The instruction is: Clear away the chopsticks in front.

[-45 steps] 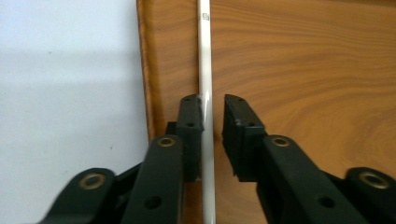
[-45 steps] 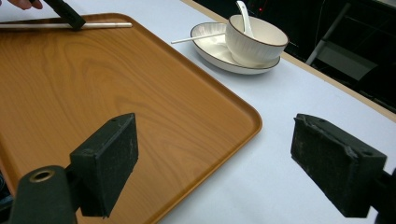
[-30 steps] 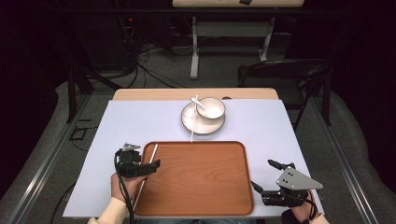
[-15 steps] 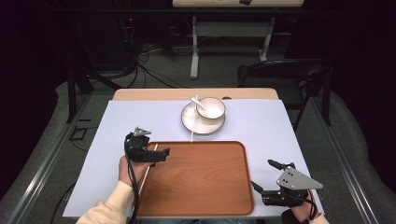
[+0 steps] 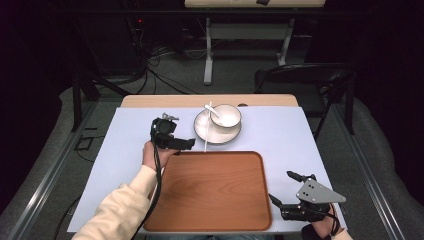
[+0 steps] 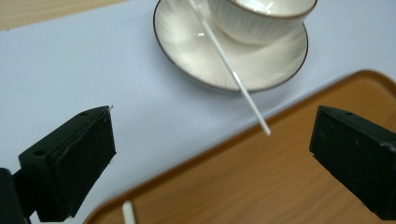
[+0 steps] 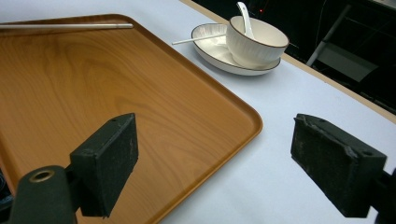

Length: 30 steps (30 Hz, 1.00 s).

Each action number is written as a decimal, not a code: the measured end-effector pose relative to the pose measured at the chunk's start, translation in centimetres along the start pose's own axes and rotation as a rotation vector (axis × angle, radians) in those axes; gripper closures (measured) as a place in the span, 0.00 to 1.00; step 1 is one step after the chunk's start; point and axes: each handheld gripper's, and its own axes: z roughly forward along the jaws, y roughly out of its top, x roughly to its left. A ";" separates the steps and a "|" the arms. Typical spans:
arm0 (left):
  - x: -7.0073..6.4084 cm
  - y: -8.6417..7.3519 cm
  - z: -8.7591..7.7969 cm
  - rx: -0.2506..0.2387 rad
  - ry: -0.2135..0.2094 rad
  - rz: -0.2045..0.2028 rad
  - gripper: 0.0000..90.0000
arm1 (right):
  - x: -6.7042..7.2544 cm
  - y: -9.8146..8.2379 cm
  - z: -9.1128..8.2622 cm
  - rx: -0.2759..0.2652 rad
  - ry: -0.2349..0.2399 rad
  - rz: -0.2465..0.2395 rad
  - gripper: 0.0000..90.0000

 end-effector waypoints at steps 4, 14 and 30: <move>-0.2 1.5 1.0 0.006 -0.001 0.008 0.02 | 0.0 0.0 0.0 0.000 0.001 -0.001 0.16; -0.3 4.6 5.2 0.050 0.002 -0.010 0.22 | -0.1 0.0 0.1 -0.001 0.002 0.001 0.16; 0.3 5.5 10.6 0.133 -0.038 -0.067 0.54 | -0.1 0.0 0.0 -0.002 0.004 -0.001 0.16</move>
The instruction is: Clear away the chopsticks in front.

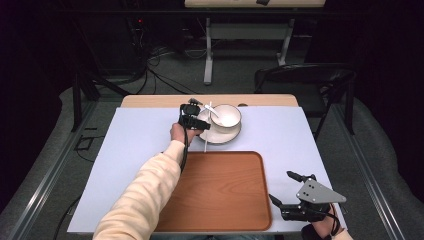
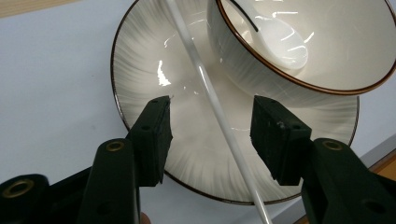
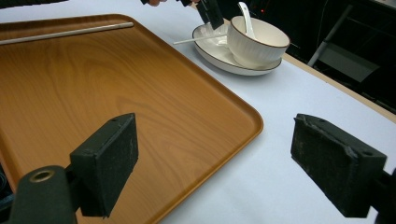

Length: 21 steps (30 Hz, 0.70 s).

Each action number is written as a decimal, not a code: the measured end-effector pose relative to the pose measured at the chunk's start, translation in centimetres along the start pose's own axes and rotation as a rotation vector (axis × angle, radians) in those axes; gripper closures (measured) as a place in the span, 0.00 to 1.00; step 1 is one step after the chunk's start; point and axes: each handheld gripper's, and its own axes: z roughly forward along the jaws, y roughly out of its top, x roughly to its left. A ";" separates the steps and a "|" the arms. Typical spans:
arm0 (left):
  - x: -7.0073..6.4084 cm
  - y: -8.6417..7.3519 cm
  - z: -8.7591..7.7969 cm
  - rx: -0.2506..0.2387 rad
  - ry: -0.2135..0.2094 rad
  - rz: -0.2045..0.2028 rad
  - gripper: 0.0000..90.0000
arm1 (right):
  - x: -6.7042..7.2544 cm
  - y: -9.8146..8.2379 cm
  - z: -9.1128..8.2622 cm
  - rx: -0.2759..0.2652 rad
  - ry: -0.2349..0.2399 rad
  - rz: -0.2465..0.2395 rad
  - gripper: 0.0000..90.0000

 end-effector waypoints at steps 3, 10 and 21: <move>-0.1 0.2 0.8 0.021 -0.020 0.007 0.59 | 0.0 0.0 0.0 0.002 0.002 0.000 0.16; 0.0 0.2 2.0 0.049 0.008 -0.007 0.70 | 0.0 0.0 0.0 0.002 0.003 -0.001 0.16; 0.8 0.0 2.6 0.064 0.031 -0.062 0.85 | 0.0 0.0 0.0 0.002 0.004 -0.002 0.16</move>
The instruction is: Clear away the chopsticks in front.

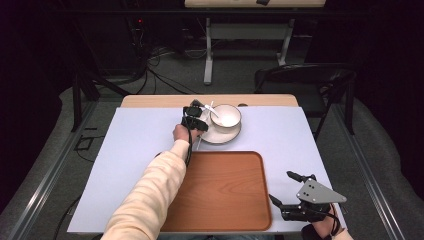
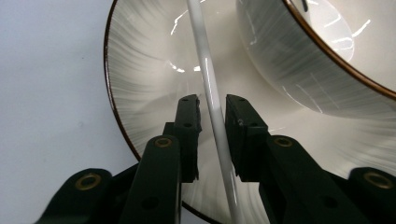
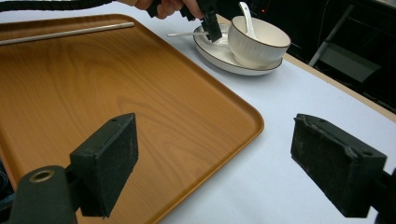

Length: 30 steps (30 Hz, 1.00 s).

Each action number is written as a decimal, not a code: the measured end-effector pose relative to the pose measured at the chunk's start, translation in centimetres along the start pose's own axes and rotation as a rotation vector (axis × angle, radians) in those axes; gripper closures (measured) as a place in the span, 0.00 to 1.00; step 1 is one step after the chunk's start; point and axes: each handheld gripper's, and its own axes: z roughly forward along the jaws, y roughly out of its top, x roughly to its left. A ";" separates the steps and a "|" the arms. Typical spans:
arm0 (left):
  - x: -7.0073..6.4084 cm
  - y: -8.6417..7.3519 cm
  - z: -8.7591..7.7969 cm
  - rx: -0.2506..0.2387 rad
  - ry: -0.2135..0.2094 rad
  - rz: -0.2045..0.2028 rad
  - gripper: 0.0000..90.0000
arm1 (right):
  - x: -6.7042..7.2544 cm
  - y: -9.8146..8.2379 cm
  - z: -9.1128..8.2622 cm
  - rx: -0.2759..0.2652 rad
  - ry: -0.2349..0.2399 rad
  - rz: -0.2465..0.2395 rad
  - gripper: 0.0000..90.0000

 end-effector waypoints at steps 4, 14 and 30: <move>0.4 -0.2 -0.2 -0.001 0.008 -0.033 0.92 | 0.0 0.0 0.0 -0.002 0.000 0.001 0.16; 0.5 -0.1 -0.7 -0.009 0.023 -0.031 0.84 | 0.0 0.0 0.0 -0.002 0.000 0.001 0.16; -0.1 2.1 0.8 -0.009 0.040 0.015 0.88 | 0.0 0.0 0.0 -0.002 0.004 0.005 0.16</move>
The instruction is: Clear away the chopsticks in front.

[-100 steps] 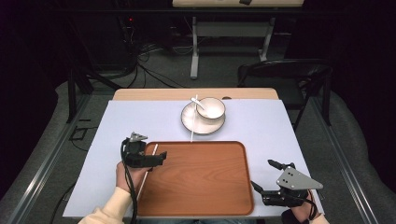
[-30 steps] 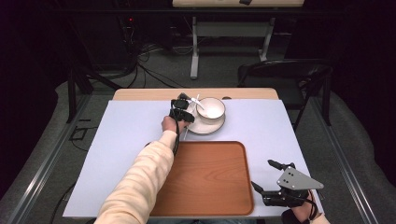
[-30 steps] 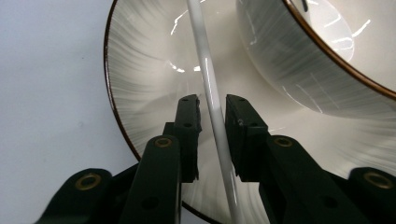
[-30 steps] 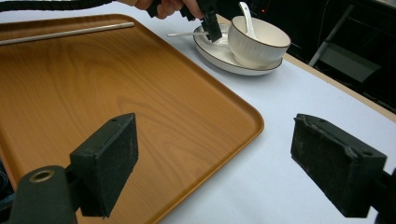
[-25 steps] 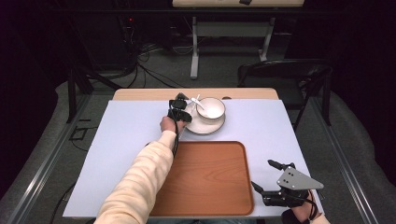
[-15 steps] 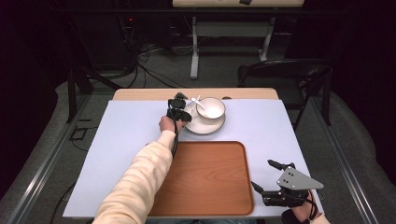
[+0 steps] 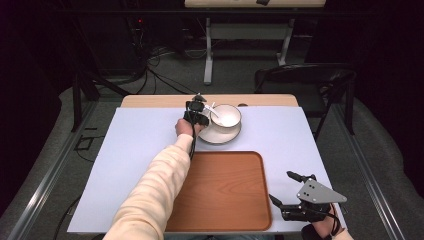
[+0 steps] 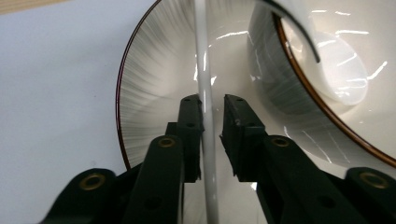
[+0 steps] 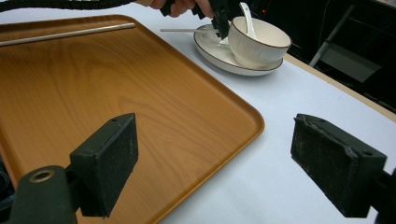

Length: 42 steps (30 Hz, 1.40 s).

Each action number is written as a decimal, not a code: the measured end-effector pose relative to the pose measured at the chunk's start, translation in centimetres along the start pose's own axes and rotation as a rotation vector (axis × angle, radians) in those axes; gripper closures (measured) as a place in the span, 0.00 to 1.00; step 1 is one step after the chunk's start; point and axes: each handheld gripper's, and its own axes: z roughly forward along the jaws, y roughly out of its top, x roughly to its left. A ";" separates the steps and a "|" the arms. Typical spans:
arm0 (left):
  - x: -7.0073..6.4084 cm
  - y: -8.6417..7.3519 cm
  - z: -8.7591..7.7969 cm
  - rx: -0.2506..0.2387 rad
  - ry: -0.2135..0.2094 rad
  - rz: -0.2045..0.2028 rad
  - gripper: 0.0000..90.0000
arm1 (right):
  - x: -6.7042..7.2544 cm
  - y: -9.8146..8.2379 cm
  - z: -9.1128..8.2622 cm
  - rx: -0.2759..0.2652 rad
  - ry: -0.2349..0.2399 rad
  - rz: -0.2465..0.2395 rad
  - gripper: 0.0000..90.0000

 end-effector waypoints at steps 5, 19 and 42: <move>0.2 0.0 0.1 0.000 0.011 -0.019 0.94 | 0.0 0.0 0.0 0.001 -0.002 0.001 0.16; 2.9 -0.1 -4.1 -0.090 0.004 -0.098 0.94 | 0.0 0.0 0.1 -0.002 -0.004 0.001 0.16; 4.2 -7.4 -13.0 -0.239 -0.092 -0.117 0.94 | 0.1 0.1 0.0 -0.002 -0.009 0.000 0.16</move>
